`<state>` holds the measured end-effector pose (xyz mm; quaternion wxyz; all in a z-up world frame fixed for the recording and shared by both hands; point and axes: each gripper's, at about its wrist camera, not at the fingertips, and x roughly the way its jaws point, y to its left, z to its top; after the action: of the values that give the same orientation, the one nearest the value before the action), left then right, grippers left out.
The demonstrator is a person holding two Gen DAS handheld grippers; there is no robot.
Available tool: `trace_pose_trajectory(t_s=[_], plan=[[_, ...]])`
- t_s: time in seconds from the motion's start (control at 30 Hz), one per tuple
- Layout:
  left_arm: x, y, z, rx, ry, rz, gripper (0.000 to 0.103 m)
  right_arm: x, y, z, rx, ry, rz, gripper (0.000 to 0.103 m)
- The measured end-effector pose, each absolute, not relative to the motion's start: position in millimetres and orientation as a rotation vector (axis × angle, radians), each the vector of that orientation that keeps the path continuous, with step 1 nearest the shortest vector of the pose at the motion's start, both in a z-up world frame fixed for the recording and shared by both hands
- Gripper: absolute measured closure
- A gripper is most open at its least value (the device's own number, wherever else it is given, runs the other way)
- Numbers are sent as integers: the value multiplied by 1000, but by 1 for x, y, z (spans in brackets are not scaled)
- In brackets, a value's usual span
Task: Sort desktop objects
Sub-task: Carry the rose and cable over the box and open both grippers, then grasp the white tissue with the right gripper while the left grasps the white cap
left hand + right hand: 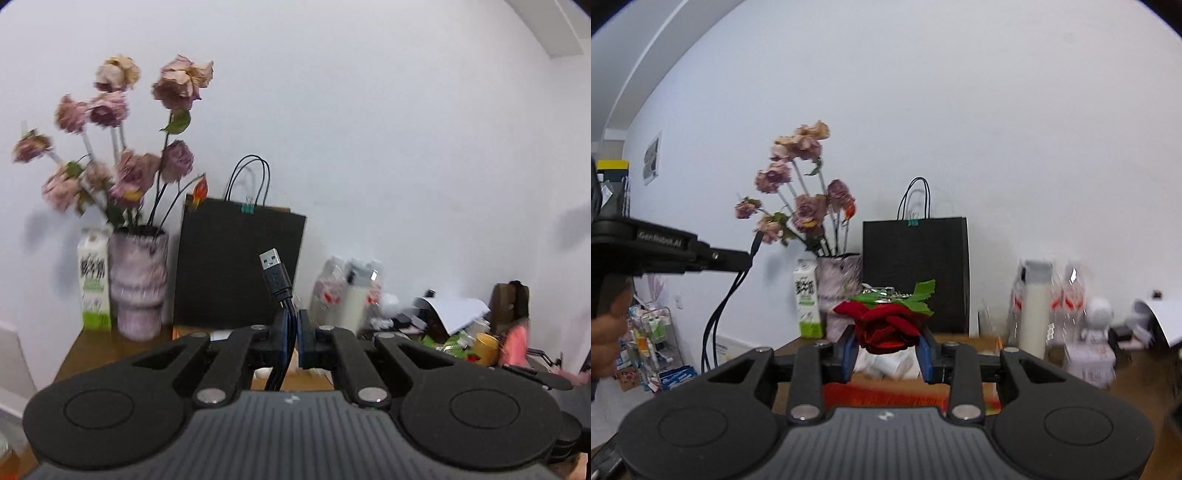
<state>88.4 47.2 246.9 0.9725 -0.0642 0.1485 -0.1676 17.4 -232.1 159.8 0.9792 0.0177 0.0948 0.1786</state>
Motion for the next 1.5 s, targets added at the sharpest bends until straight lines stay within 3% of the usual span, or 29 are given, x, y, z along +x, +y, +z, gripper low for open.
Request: trace_pose_trajectory(t_s=[0.13,0.23,0.43,0.57,0.6,0.63,0.67,0.7,0.73,0.77,0.87,0.93,0.97,1.03,1.5], plan=[[183,37,251,-61,375,-335,98,110,-228,178,39,279,368,71],[250,28,220,-10,487,-332,98,185,-220,173,39,378,358,71],[351,27,123,52,699,-236,100,309,-195,113,32,620,325,72],[379,26,79,120,773,-192,99,358,-177,69,2,754,288,72],[381,27,72,123,782,-191,95,366,-172,59,-15,792,283,71],[382,28,67,122,785,-189,81,370,-169,51,-28,810,276,70],[380,30,65,117,781,-187,71,372,-166,45,-44,828,270,65],[377,31,64,107,771,-187,53,375,-164,39,-54,846,262,59],[373,31,65,93,758,-190,46,375,-165,35,-45,852,253,52],[367,32,68,70,742,-194,46,377,-166,33,-32,854,245,41],[340,31,77,23,707,-161,39,374,-175,39,25,835,239,37],[307,29,88,-23,663,-105,25,362,-183,51,50,810,241,36],[284,27,92,-54,637,-113,23,351,-187,59,54,781,241,30],[248,24,94,-89,613,-164,9,324,-198,72,52,719,230,20],[75,17,58,-5,584,-118,0,131,-219,56,-13,608,167,18]])
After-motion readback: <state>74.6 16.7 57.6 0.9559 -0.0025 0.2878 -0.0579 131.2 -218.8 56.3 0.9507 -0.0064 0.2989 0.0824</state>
